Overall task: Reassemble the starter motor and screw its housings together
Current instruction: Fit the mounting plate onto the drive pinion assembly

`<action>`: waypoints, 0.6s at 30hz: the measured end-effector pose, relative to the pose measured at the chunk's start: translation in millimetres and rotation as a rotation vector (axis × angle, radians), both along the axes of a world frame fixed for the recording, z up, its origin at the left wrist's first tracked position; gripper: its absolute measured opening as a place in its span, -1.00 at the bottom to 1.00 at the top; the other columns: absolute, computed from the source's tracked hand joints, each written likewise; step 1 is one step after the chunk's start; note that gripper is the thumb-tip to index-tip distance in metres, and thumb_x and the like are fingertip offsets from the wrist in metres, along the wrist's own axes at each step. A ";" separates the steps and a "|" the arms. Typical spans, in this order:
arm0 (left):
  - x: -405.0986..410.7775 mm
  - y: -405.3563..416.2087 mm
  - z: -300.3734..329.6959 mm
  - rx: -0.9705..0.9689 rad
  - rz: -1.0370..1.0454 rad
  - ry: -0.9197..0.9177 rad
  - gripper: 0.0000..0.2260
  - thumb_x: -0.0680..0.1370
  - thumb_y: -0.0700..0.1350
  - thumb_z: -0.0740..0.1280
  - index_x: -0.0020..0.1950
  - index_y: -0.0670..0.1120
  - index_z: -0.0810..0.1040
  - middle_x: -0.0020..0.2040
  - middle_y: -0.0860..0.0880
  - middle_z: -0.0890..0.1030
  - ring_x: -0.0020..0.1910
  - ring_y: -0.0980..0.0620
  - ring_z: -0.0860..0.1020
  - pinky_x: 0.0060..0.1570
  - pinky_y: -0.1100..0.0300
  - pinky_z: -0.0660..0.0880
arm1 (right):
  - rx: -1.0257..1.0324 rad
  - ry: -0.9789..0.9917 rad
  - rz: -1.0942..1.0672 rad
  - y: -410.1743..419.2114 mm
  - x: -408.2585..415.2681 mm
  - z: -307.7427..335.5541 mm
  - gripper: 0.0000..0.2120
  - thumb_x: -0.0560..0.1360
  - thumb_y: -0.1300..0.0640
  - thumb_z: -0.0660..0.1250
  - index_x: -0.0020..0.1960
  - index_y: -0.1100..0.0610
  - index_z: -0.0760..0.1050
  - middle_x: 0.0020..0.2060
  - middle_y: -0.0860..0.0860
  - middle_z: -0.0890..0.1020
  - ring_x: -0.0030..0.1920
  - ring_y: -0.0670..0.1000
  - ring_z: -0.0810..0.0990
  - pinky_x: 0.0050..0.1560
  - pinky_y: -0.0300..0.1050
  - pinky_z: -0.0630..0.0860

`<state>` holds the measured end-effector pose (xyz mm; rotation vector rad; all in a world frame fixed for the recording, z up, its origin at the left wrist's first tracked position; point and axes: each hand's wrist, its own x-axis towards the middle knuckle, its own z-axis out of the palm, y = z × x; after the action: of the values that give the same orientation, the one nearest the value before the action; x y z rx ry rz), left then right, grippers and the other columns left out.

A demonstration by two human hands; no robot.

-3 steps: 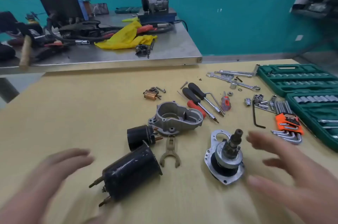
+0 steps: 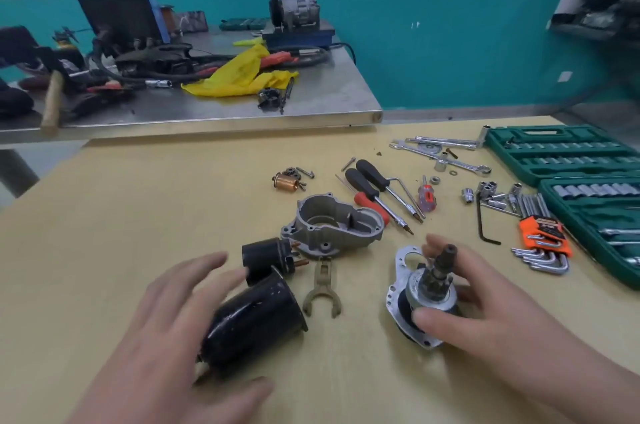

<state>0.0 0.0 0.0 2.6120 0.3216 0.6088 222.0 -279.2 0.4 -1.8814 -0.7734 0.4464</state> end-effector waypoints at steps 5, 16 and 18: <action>38.0 -5.7 -10.0 0.263 0.029 0.090 -0.22 0.31 0.40 0.41 0.42 0.01 0.63 0.49 -0.03 0.55 0.48 -0.22 0.50 0.33 -0.20 0.54 | -0.016 0.011 -0.020 36.3 8.1 -16.9 -0.46 0.47 -0.08 0.61 0.32 -0.37 0.45 0.09 -0.52 0.57 0.09 -0.40 0.58 -0.09 -0.61 0.38; 96.4 50.9 -9.5 0.180 -0.053 0.138 -0.28 0.29 0.44 0.44 0.43 0.30 0.50 0.55 0.14 0.42 0.54 0.06 0.40 0.30 0.02 0.58 | 0.070 -0.067 -0.062 104.3 34.8 -11.2 -0.58 0.51 -0.03 0.56 0.11 -0.46 0.43 0.06 -0.47 0.59 0.05 -0.38 0.57 -0.07 -0.43 0.42; 106.1 71.2 -8.4 0.130 -0.132 0.150 -0.28 0.30 0.40 0.48 0.44 0.27 0.52 0.57 0.13 0.40 0.56 0.08 0.38 0.42 0.02 0.49 | 0.075 -0.054 -0.075 104.0 37.0 -16.1 -0.62 0.52 0.00 0.54 0.13 -0.40 0.46 0.09 -0.36 0.61 0.05 -0.28 0.60 -0.07 -0.41 0.46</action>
<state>106.1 71.2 -8.4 2.7838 0.1582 0.4031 259.0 -175.2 -15.8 -1.8516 -0.7426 0.3170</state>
